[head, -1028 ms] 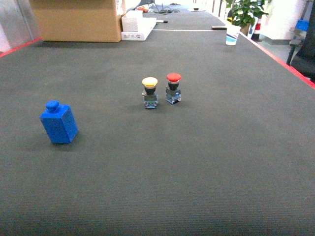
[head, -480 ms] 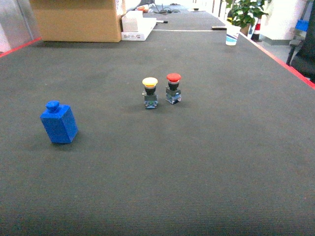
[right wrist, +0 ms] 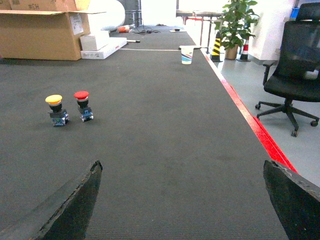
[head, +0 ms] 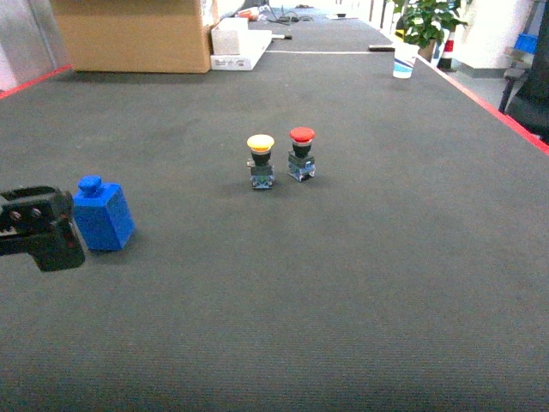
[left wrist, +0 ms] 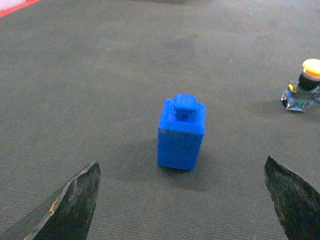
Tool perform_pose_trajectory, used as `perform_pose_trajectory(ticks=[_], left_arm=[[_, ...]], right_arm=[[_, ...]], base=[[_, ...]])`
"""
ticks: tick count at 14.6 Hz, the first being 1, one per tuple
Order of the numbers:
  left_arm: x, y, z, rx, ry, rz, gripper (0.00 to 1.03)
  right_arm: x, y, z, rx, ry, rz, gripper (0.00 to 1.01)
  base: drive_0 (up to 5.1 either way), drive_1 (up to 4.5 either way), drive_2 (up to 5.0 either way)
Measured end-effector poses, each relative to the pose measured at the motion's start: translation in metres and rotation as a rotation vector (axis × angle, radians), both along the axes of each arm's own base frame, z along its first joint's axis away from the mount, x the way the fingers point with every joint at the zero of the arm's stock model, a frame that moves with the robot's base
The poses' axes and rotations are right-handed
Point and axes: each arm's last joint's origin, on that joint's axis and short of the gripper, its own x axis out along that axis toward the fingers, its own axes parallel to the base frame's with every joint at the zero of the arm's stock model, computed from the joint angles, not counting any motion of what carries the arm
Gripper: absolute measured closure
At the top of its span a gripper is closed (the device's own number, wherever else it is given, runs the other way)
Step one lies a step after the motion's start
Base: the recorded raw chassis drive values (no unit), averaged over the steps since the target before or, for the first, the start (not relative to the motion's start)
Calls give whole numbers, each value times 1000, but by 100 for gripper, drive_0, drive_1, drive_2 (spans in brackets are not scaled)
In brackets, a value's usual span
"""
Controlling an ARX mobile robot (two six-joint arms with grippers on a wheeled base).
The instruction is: Pick blue part to blue bin on bottom shelf
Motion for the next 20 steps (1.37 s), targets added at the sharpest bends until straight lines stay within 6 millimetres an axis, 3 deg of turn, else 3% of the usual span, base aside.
perform_pose_trajectory(ticks=[6,9,12,15,20], left_arm=[[53,1,-33,39,46,-7,5],[75,1,-40,58,30,-5,5],[87,2,-54,71,62,6,5],[99,3,-50,69,31,20,5],[102,5,-53,70,56,23,5]], right_arm=[[0,0,0,0,0,0,3],[0,0,0,0,0,0,3],[0,0,0,0,0,0,3],[0,0,0,0,0,0,3],[0,0,0,0,0,0,3]], base=[[0,0,0],[0,0,0],[0,0,0],[0,0,0],[0,0,0]])
